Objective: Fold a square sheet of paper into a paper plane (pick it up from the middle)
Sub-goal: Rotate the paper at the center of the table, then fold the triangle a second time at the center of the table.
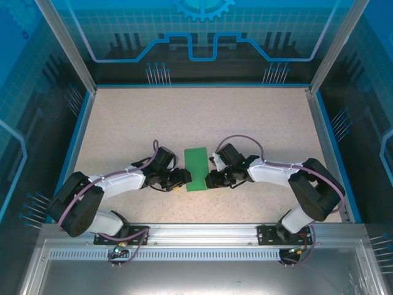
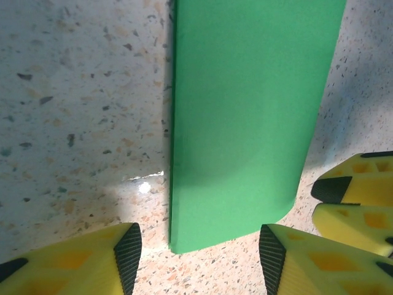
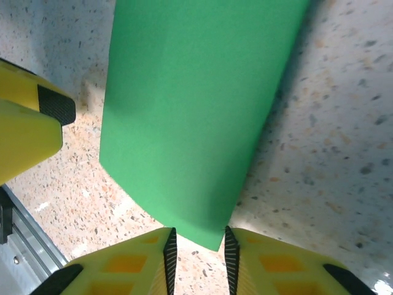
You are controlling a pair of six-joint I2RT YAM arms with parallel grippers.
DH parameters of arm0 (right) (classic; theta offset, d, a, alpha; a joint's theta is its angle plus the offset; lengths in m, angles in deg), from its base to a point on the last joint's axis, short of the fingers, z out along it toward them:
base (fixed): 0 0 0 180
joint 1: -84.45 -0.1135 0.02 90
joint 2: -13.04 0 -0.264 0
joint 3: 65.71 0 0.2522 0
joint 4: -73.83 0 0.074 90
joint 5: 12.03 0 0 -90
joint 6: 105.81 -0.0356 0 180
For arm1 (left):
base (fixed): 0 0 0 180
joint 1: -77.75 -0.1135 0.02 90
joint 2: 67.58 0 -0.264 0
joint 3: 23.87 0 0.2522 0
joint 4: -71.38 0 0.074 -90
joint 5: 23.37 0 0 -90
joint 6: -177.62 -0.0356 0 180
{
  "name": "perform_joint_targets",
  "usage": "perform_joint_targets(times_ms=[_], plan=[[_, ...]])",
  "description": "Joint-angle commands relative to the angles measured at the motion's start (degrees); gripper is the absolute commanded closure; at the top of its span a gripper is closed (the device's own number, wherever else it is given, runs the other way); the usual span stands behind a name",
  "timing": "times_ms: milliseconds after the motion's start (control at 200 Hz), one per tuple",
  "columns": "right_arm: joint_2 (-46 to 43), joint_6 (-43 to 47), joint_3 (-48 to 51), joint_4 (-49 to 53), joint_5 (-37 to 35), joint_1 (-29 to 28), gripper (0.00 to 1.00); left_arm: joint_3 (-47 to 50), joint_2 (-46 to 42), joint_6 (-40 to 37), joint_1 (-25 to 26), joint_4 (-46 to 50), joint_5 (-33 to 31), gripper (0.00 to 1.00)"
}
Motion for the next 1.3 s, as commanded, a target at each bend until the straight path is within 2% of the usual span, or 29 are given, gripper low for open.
perform_joint_targets(times_ms=[0, 295, 645, 845, 990, 1295], plan=[[1.1, 2.0, -2.1, 2.1, 0.0, 0.8, 0.74, 0.2, 1.3, 1.2, 0.9, -1.0, 0.6, 0.44], [3.8, 2.8, -1.9, 0.9, 0.0, 1.2, 0.8, 0.0, 1.6, 2.3, 2.0, -2.1, 0.6, 0.44], [4.8, 4.0, -1.6, 2.4, -1.9, 1.1, 0.81, -0.6, 1.9, 2.6, 2.1, -2.6, 1.1, 0.46], [0.8, 3.6, -2.0, 2.6, -2.2, 1.1, 0.82, -0.9, 1.9, 1.9, 2.2, -1.0, 0.4, 0.47], [-0.9, 2.7, -2.2, 1.2, 0.1, 0.9, 0.84, -1.0, 1.0, 1.7, 2.1, -0.2, 0.1, 0.47], [3.9, 2.0, -2.3, -1.9, 1.1, -0.5, 0.88, 0.1, -1.1, 2.2, 2.2, 0.0, 0.2, 0.44]])
